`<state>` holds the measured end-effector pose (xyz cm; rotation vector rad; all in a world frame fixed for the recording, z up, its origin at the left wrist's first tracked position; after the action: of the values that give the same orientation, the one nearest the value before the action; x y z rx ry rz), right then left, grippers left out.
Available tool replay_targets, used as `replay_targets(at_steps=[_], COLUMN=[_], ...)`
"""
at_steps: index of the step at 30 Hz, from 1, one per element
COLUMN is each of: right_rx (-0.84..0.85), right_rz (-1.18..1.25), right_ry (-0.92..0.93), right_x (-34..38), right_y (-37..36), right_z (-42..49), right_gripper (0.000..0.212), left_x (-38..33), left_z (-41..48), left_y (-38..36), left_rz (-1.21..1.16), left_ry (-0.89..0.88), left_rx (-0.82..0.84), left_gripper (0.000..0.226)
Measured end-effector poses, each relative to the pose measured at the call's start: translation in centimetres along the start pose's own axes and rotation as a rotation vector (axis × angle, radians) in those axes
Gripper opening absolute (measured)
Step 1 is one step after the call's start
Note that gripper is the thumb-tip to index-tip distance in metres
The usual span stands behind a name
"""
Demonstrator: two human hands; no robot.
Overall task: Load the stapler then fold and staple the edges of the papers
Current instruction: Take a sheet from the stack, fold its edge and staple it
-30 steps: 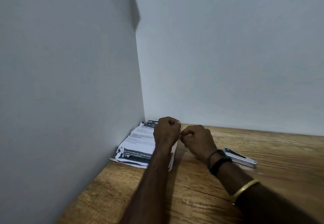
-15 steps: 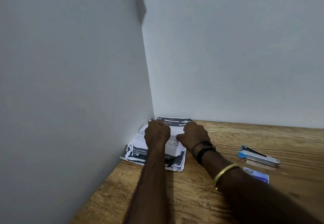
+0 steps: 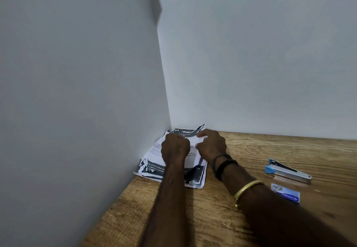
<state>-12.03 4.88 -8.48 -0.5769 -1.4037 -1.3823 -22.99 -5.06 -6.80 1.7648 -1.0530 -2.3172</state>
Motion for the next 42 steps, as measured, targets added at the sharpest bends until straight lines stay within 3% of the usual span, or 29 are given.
replay_targets(at_steps=[6, 12, 20, 29, 35, 42], right_rx=[-0.037, -0.102, -0.093, -0.052, -0.043, -0.098], right_rz=[0.297, 0.506, 0.810, 0.838, 0.879, 0.836], right_ry=[-0.127, -0.123, -0.141, -0.126, -0.100, -0.073], right_x=[-0.3, -0.2, -1.8, -2.9, -3.9, -6.2], right_y=[0.7, 1.5, 4.4, 6.5, 9.6, 14.4], right_z=[0.5, 0.0, -0.3, -0.6, -0.9, -1.4], right_gripper=[0.029, 0.028, 0.028, 0.026, 0.026, 0.028], left_x=[-1.3, -3.3, -4.0, -3.8, -3.2, -3.0], left_z=[-0.1, -0.6, -1.8, -1.9, -1.3, -2.2], left_y=[1.1, 2.4, 3.2, 2.8, 1.6, -3.3], left_rz=[-0.111, -0.217, -0.290, -0.238, -0.209, -0.680], left_ry=[-0.095, -0.229, -0.270, -0.266, -0.174, 0.036], left_rx=[-0.074, -0.169, -0.263, -0.230, -0.153, 0.259], left_gripper=[0.024, 0.024, 0.020, 0.023, 0.020, 0.021])
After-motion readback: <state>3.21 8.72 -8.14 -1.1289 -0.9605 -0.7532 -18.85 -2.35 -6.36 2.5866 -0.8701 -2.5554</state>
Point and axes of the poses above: each hand's wrist, its own z-axis towards the middle knuckle, its own y-axis out of the back of the hand, x = y × z, the point moved 6 cm from there along z, towards the middle knuckle, and after that the axes turned 2 degrees about x, right-handed, at the moved point
